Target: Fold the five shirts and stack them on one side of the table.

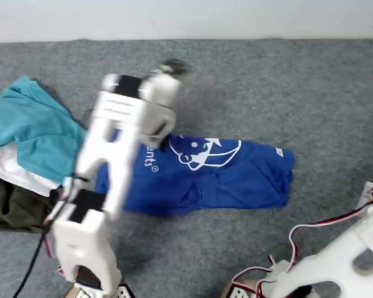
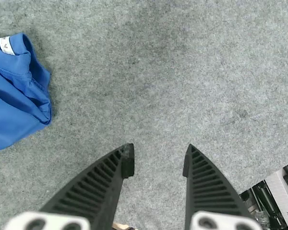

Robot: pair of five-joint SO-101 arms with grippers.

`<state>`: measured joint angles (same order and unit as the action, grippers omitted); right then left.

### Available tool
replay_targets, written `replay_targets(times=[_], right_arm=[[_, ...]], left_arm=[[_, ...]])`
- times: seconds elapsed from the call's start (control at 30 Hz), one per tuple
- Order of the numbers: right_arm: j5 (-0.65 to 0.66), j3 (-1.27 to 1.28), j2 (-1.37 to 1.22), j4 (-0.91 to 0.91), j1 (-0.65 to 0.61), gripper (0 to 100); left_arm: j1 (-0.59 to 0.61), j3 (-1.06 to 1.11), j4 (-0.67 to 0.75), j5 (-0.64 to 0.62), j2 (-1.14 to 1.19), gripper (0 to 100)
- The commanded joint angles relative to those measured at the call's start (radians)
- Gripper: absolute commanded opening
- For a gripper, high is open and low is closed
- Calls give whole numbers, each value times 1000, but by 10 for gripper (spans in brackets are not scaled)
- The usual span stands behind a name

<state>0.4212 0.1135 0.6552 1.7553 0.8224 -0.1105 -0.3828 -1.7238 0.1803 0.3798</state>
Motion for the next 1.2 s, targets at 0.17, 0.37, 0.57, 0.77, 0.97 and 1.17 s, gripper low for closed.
replay_targets(times=[0.17,0.37,0.57,0.77,0.97,1.17], right_arm=[[-8,-6,33,39,-4,174],[-8,-5,33,39,-5,174],[-8,-5,31,39,-8,174],[-9,-5,28,39,-7,174],[-9,-5,31,39,-4,173],[-8,-5,31,39,-8,173]], left_arm=[[373,128,71,83,-64,201],[428,127,157,34,23,200],[427,124,117,34,164,203],[397,122,81,110,224,205],[364,88,58,112,204,237],[368,12,-6,110,212,239]])
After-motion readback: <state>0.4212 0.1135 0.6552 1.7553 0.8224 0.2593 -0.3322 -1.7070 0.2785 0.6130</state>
